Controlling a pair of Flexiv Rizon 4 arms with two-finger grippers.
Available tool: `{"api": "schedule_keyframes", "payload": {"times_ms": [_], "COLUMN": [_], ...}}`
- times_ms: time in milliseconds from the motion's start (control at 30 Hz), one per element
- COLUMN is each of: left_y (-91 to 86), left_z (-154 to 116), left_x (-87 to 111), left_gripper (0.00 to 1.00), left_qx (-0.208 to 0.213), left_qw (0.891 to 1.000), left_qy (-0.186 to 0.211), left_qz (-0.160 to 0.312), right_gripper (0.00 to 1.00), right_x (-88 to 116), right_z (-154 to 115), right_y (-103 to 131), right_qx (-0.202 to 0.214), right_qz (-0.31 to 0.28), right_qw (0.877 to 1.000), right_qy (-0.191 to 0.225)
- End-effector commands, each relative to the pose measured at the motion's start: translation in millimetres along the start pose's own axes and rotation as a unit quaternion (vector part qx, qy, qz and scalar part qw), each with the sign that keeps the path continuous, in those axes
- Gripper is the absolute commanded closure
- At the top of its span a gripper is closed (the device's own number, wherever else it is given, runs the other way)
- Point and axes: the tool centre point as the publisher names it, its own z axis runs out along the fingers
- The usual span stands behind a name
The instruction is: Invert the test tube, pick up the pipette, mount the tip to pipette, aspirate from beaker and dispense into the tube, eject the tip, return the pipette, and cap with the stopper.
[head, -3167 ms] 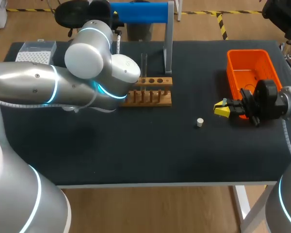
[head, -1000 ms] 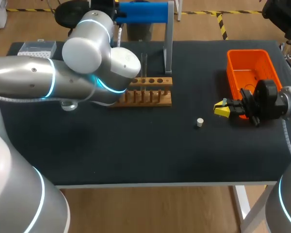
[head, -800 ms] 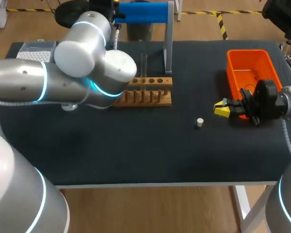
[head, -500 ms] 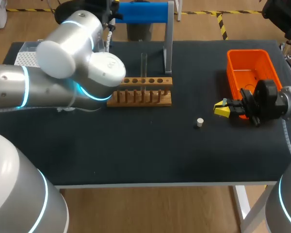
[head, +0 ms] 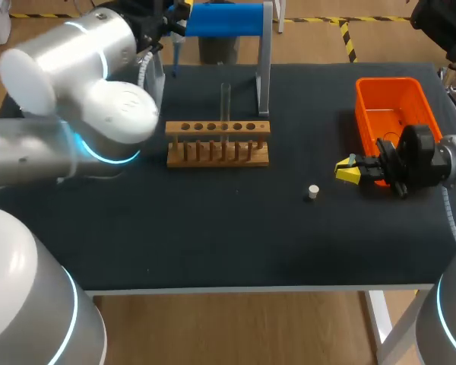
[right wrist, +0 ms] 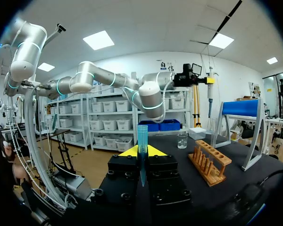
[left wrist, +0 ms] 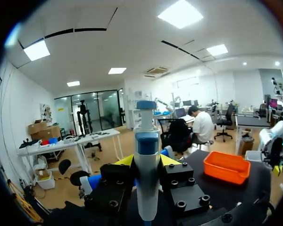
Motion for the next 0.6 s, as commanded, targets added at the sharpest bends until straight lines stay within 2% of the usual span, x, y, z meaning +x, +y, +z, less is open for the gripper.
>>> {"api": "schedule_keyframes", "payload": {"times_ms": [33, 533, 600], "left_y": [-4.8, -4.8, -12.2], "left_z": [-23, -23, -39], "left_x": [-5.7, -5.7, 1.2], "left_gripper": [1.00, 1.00, 1.00], "left_qx": [-0.032, -0.032, -0.017], "left_qw": [0.982, 0.982, 0.978], "left_qy": [0.188, 0.188, 0.206], "left_qz": [0.001, 0.001, 0.011], "right_gripper": [1.00, 1.00, 1.00], "right_x": [1, 1, 1], "right_z": [1, 1, 1], "right_y": [0, 0, 0], "right_qx": [0.001, 0.001, 0.001], "right_qz": [0.000, 0.000, 0.000], "right_qw": [1.000, 1.000, 1.000], "right_qy": [-0.001, -0.001, -0.001]}}
